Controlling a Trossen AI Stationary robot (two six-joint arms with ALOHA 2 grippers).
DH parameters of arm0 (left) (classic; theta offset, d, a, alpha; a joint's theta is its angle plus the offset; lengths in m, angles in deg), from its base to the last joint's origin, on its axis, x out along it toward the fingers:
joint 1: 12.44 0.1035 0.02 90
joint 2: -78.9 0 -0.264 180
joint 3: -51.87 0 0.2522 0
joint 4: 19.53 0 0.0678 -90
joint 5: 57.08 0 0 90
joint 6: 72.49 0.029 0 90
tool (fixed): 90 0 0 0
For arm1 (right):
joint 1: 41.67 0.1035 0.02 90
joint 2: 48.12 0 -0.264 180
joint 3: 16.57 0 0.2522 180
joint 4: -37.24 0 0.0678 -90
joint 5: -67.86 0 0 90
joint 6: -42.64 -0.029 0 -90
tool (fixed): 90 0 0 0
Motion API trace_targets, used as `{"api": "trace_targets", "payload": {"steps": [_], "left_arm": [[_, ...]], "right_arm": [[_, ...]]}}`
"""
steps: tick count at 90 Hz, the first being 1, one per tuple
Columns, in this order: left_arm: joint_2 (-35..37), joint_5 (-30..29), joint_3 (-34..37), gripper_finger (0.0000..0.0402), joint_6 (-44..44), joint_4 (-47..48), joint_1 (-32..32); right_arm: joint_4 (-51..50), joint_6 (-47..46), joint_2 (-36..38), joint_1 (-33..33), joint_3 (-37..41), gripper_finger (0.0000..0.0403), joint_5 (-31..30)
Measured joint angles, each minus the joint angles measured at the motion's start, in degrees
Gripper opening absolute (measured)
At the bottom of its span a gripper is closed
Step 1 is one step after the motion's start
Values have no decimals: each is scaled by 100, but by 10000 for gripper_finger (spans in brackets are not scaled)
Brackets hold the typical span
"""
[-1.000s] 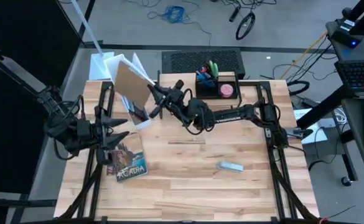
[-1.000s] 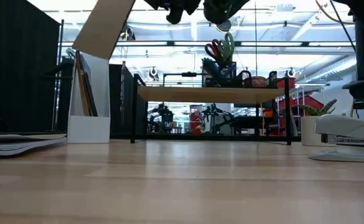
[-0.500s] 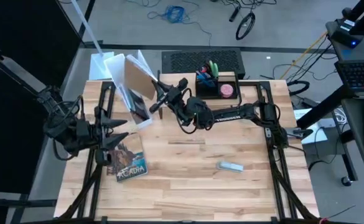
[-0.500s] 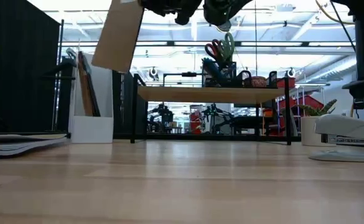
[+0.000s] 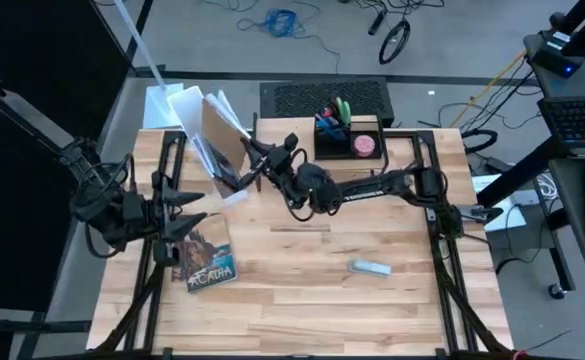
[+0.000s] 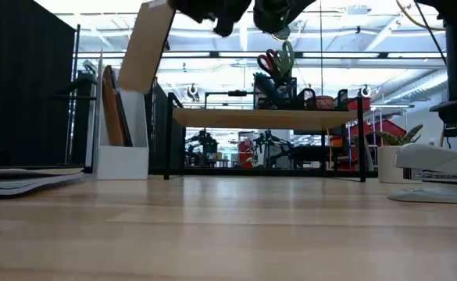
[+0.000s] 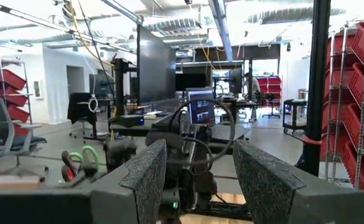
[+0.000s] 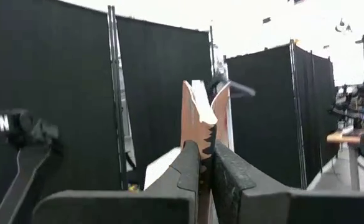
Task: Stock shelves
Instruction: Put the brown book into the white bookshelf
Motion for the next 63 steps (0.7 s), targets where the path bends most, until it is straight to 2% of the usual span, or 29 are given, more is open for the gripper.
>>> {"api": "trace_targets", "payload": {"steps": [31,63], "left_arm": [[-2,0,0,173,0,0,0],[-9,0,0,173,0,24,0]], "right_arm": [[99,-359,-434,2,2,4,-82],[-689,-594,-447,19,2,4,-43]]}}
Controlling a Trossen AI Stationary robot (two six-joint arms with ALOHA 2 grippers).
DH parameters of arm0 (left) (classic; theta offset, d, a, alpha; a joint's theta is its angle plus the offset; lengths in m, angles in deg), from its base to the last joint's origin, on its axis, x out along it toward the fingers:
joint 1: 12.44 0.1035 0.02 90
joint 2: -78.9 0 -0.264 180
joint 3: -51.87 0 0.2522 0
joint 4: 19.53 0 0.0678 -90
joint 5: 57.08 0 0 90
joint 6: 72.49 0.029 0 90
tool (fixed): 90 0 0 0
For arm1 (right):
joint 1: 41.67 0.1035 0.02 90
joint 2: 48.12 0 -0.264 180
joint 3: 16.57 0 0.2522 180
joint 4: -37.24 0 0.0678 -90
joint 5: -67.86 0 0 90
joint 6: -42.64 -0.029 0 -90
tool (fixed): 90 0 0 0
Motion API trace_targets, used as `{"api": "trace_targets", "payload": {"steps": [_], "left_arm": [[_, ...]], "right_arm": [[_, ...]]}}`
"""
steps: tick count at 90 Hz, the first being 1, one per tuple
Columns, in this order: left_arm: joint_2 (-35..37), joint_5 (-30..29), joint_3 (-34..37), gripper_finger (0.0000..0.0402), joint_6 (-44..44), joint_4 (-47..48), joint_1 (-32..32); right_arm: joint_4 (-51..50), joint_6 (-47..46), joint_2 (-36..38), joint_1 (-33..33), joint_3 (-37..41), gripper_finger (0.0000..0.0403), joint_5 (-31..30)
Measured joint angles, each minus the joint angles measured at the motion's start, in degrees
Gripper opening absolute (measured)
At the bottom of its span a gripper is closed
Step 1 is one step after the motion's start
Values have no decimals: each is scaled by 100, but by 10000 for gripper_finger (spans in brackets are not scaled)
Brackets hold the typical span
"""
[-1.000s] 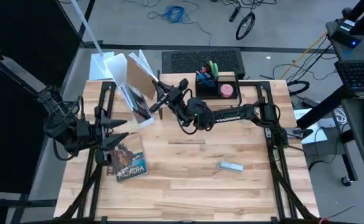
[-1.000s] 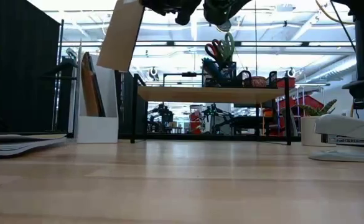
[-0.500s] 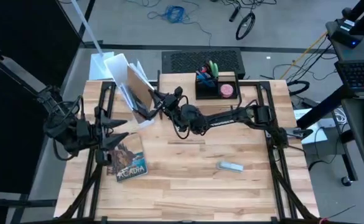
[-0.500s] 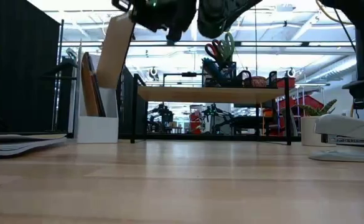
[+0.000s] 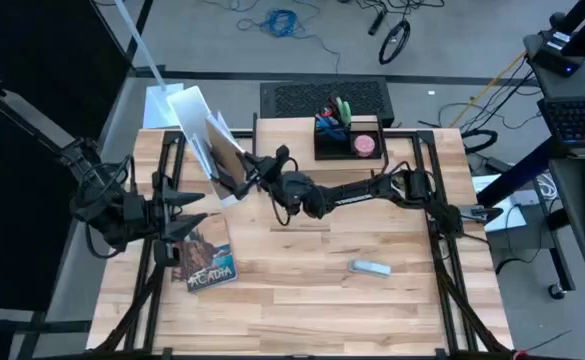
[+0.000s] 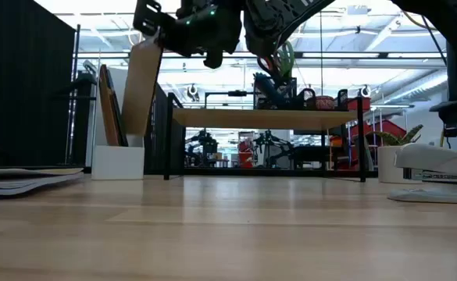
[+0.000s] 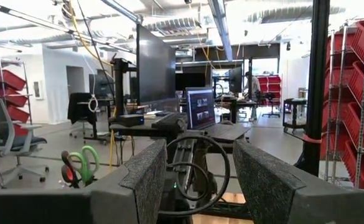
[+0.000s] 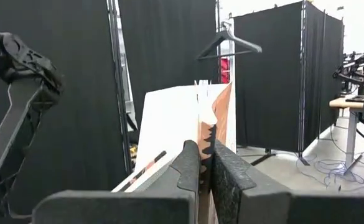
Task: Stock shelves
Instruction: Put the brown book into the white bookshelf
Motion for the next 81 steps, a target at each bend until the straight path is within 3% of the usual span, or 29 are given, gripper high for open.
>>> {"api": "trace_targets", "payload": {"steps": [15,29,61,81], "left_arm": [[-2,0,0,173,0,2,0],[-2,-2,0,173,0,46,0],[-11,-2,0,173,-9,57,2],[-52,-13,0,173,-7,97,2]], "right_arm": [[-142,-121,0,5,0,4,52],[-256,-316,0,-2,0,4,596],[65,-217,-185,-41,0,4,629],[199,1020,-222,230,0,4,475]]}}
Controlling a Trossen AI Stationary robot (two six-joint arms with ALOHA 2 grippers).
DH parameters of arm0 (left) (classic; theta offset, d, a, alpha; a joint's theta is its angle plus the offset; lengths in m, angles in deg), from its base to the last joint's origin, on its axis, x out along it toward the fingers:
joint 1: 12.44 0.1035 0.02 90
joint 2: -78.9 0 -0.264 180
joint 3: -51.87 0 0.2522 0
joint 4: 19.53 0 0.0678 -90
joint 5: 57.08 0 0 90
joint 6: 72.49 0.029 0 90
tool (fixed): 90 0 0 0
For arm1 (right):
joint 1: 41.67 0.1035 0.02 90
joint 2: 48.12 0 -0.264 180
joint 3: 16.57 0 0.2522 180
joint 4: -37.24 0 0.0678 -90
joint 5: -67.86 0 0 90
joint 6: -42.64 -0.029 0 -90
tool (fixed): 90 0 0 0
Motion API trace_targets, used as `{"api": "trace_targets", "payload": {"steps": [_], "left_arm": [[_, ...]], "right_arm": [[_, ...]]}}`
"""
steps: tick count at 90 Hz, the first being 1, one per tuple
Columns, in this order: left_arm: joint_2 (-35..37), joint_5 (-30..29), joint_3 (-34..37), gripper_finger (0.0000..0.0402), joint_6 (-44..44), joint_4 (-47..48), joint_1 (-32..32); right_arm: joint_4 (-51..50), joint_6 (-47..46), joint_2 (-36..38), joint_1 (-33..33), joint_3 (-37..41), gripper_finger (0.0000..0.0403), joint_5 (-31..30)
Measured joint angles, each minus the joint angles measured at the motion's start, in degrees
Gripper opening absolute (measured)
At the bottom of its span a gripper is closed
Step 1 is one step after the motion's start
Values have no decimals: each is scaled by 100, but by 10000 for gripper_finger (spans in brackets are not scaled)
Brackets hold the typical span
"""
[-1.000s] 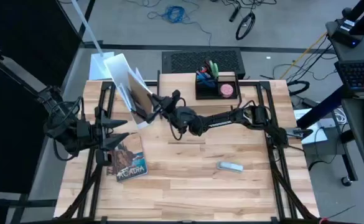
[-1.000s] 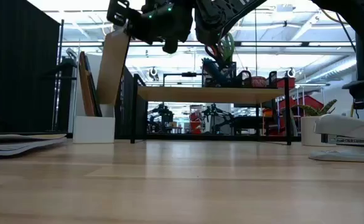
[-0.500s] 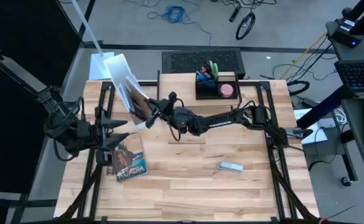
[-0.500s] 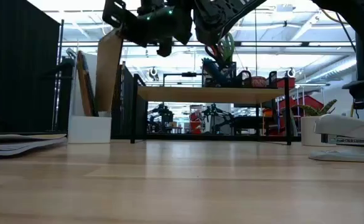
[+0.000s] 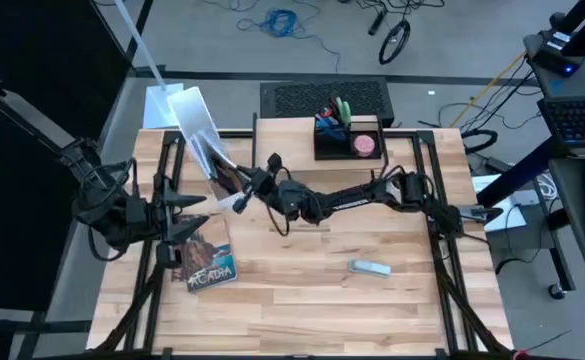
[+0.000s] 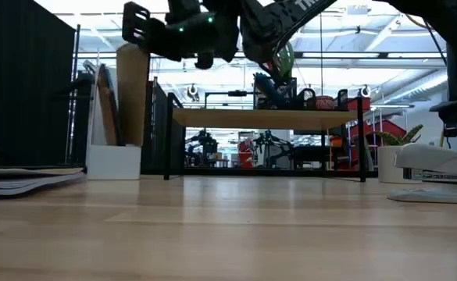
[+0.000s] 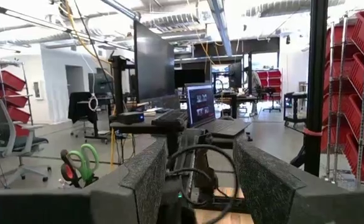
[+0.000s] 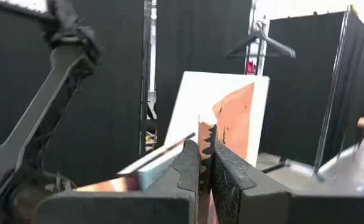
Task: Stock shelves
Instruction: Put the brown book into the white bookshelf
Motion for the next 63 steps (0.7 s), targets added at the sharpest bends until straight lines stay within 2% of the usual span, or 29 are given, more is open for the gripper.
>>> {"api": "trace_targets", "payload": {"steps": [22,63], "left_arm": [[2,-18,-1,173,2,-18,-2],[2,-18,0,173,4,-16,-2]], "right_arm": [[616,1255,240,331,-7,4,-179],[1381,1078,246,507,-7,4,19]]}}
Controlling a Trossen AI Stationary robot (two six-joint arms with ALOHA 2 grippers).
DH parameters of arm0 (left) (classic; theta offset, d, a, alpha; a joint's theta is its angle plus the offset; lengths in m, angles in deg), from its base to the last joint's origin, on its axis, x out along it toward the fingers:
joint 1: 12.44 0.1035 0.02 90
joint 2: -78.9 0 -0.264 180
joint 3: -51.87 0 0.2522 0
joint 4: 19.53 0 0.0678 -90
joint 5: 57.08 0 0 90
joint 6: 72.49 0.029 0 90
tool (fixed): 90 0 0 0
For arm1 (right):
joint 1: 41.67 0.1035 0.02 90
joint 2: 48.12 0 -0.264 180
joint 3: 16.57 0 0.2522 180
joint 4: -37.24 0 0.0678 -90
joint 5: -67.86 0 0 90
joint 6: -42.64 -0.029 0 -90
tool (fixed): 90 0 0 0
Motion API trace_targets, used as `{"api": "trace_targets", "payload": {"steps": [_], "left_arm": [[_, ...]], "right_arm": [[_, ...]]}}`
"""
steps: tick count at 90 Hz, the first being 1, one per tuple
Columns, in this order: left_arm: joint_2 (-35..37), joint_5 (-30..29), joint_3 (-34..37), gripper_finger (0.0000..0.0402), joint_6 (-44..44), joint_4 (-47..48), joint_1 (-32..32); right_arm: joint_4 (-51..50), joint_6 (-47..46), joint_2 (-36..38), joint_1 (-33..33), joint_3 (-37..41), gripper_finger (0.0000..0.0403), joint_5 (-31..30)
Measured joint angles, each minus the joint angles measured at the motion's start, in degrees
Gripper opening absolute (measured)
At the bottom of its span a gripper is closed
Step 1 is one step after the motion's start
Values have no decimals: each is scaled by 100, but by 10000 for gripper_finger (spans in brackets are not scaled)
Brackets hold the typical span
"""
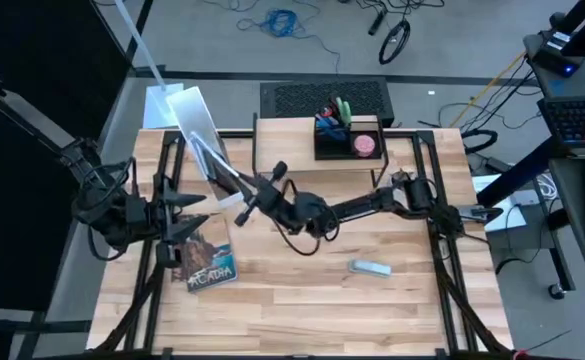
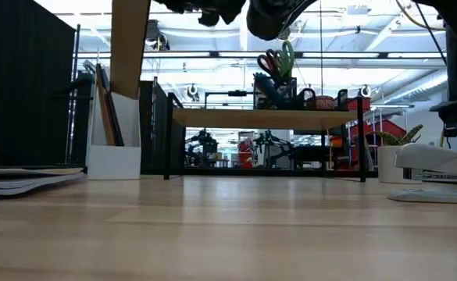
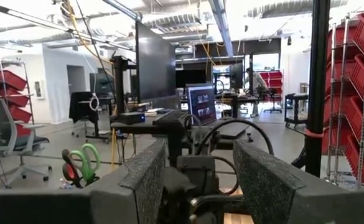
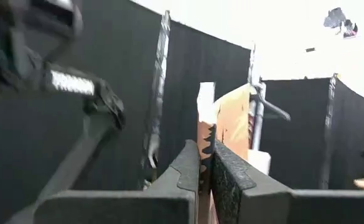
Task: Stock shelves
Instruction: Put the brown book into the white bookshelf
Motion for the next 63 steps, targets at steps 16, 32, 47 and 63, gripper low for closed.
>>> {"api": "trace_targets", "payload": {"steps": [16,32,47,63], "left_arm": [[0,0,0,173,0,0,0],[0,0,0,173,0,2,0],[0,0,0,173,0,2,0],[0,0,0,173,0,0,2]], "right_arm": [[-140,-86,-2,17,-2,4,309],[-519,99,-2,68,-2,4,572],[-1213,88,0,-65,-2,4,882],[-1564,-152,-4,-146,-2,4,905]]}}
